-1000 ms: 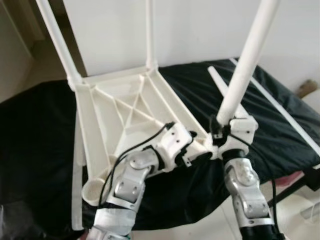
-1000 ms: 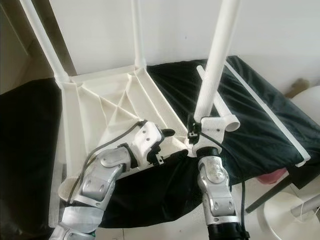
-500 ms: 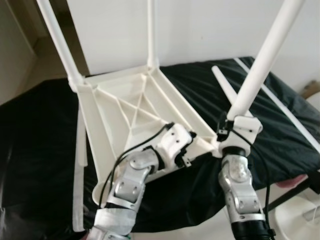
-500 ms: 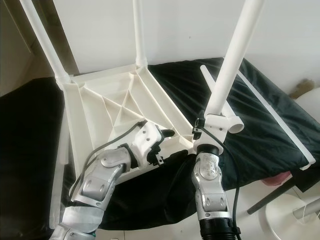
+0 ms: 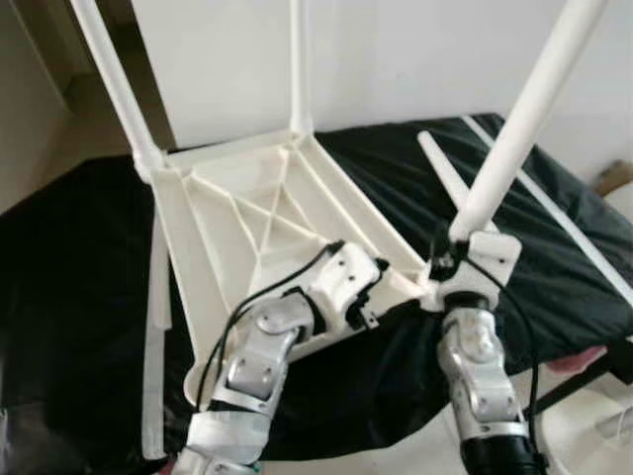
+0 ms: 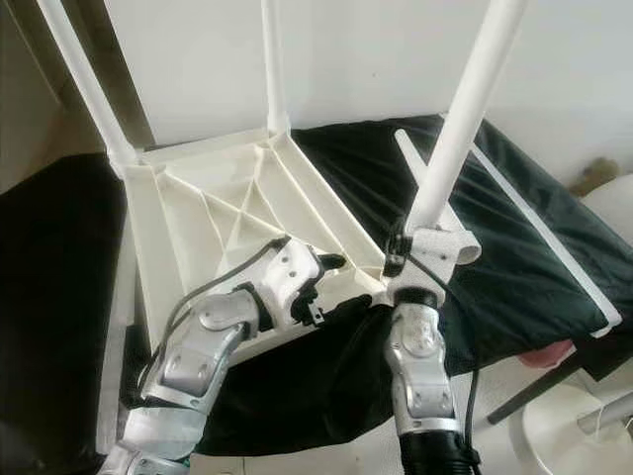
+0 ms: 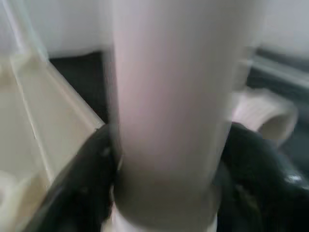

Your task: Building children table

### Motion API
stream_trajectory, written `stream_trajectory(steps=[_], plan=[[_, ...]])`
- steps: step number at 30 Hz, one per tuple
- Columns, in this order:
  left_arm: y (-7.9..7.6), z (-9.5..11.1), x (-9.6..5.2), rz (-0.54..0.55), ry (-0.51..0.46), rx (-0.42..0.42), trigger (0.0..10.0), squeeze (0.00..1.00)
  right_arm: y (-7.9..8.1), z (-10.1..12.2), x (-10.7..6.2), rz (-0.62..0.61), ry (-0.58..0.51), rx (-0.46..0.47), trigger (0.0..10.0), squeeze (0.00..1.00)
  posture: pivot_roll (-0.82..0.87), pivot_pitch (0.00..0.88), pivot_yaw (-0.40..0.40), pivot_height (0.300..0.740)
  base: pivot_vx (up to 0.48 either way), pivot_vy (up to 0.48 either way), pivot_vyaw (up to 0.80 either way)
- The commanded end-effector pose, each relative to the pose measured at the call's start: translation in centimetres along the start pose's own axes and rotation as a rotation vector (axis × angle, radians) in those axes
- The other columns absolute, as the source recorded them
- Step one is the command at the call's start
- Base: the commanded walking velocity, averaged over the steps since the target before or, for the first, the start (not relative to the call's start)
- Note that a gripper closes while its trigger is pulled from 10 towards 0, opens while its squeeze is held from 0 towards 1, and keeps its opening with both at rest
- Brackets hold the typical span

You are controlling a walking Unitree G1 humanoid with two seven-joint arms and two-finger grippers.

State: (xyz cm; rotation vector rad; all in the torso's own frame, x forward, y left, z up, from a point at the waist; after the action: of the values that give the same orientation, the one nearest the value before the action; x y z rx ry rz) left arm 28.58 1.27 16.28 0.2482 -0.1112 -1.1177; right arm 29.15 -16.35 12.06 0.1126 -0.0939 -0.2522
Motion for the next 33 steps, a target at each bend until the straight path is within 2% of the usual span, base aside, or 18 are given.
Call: stream_trajectory(steps=[1, 7, 8, 10, 13, 14, 15, 20, 31, 32, 33], plan=[[1.0, -0.1, 0.1, 0.165, 0.014, 0.013, 10.0, 0.0, -1.0, -0.1, 0.1, -0.025, 0.008, -0.001, 10.0, 1.0, -0.02, 0.02, 0.002, 0.74, 0.0, 0.0, 0.0], [1.0, -0.1, 0.1, 0.161, 0.014, 0.016, 10.0, 0.0, -1.9, 1.0, 0.9, 0.056, -0.027, -0.009, 10.0, 0.98, -0.03, 0.006, 0.004, 0.74, 0.0, 0.0, 0.0], [1.0, 0.0, 0.2, 0.159, 0.011, 0.016, 10.0, 0.0, -2.1, 1.4, 1.3, 0.115, -0.031, -0.013, 10.0, 0.0, -0.04, 0.001, 0.009, 0.74, 0.0, 0.0, 0.0], [1.0, 0.0, 0.2, 0.159, 0.011, 0.016, 10.0, 0.0, -2.1, 1.4, 1.3, 0.115, -0.031, -0.013, 10.0, 0.0, -0.04, 0.001, 0.009, 0.74, 0.0, 0.0, 0.0], [0.9, 0.2, 0.4, 0.151, 0.004, 0.016, 10.0, 0.0, -2.4, 3.0, 2.3, 0.278, -0.09, -0.084, 10.0, 0.0, -0.04, 0.0, 0.013, 0.74, 0.0, 0.0, 0.0], [0.9, 0.2, 0.4, 0.151, 0.004, 0.016, 10.0, 0.0, -2.4, 3.0, 2.3, 0.278, -0.09, -0.084, 10.0, 0.0, -0.04, 0.0, 0.013, 0.74, 0.0, 0.0, 0.0], [0.9, 0.2, 0.5, 0.148, 0.003, 0.017, 10.0, 0.0, -3.0, 4.0, 2.8, 0.333, -0.125, -0.114, 0.0, 0.0, -0.04, 0.0, 0.017, 0.74, 0.0, 0.0, 0.0], [0.9, 0.3, 0.5, 0.148, 0.0, 0.017, 10.0, 0.0, -3.2, 4.8, 3.2, 0.425, -0.136, -0.129, 0.0, 0.0, -0.04, 0.0, 0.017, 0.74, 0.0, 0.0, 0.0], [0.8, 0.2, 0.4, 0.151, 0.003, 0.017, 10.0, 0.0, -2.7, 4.0, 3.3, 0.545, -0.056, -0.142, 0.0, 0.0, -0.04, 0.0, 0.016, 0.74, 0.0, 0.0, 0.0], [0.8, 0.2, 0.4, 0.151, 0.003, 0.016, 10.0, 0.0, -2.6, 3.9, 3.3, 0.56, -0.051, -0.141, 0.3, 0.0, -0.04, 0.0, 0.016, 0.74, 0.0, 0.0, 0.0], [0.8, 0.2, 0.4, 0.152, 0.004, 0.016, 10.0, 0.0, -2.6, 3.6, 3.3, 0.566, -0.046, -0.157, 10.0, 0.0, -0.03, 0.0, 0.016, 0.74, 0.0, 0.0, 0.0]])
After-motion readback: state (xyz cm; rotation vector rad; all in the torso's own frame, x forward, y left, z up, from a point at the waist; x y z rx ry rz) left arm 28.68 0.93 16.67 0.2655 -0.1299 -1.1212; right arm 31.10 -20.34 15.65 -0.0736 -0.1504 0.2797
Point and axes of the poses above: a point about 5 cm out from each wrist's last joint towards the gripper, its own x axis pointing out of the wrist towards the gripper, its own z axis along the axis of the wrist's last joint, y = z × x, the point moved 1 cm from there along x, pointing out of the wrist towards the gripper, and after that the axes turned 2 degrees about x, right-handed, at the moved point
